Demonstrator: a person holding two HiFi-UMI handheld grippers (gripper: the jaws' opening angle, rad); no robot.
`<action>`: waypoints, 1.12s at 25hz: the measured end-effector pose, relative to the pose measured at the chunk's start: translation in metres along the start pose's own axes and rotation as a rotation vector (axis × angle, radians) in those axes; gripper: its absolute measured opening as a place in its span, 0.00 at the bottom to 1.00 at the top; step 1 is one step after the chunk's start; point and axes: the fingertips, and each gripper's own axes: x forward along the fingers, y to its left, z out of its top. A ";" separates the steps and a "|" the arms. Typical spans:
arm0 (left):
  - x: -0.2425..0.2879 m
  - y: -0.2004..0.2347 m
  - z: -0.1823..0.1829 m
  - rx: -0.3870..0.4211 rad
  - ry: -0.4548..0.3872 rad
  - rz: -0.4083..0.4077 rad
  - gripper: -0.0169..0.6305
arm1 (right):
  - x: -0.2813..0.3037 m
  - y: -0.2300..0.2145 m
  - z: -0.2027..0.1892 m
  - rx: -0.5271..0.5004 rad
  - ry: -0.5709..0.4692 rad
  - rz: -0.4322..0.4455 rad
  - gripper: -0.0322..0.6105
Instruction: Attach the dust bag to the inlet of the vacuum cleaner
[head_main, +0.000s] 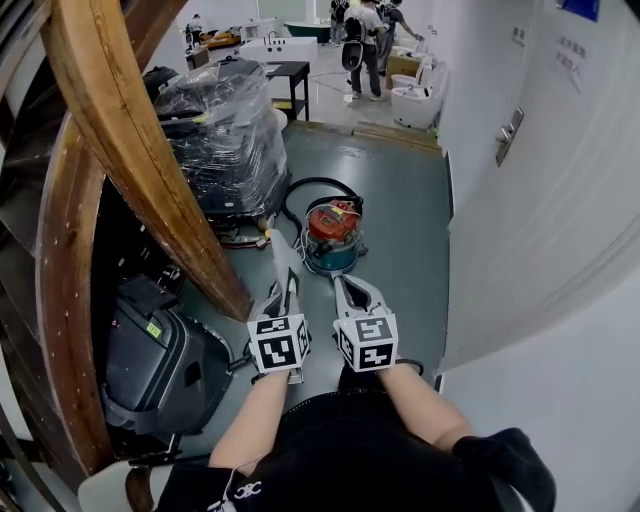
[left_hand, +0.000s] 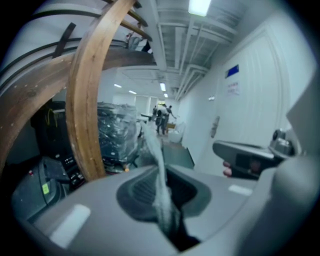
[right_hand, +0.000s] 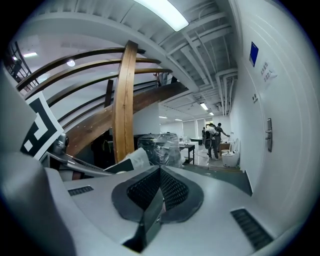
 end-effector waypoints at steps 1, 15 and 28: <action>0.011 0.000 0.006 -0.007 -0.002 0.005 0.07 | 0.010 -0.008 0.002 -0.001 0.004 0.006 0.05; 0.127 0.003 0.020 -0.039 0.094 0.013 0.07 | 0.105 -0.076 -0.022 0.038 0.121 0.032 0.05; 0.223 -0.003 0.060 -0.070 0.163 0.058 0.07 | 0.185 -0.153 -0.015 0.075 0.197 0.062 0.05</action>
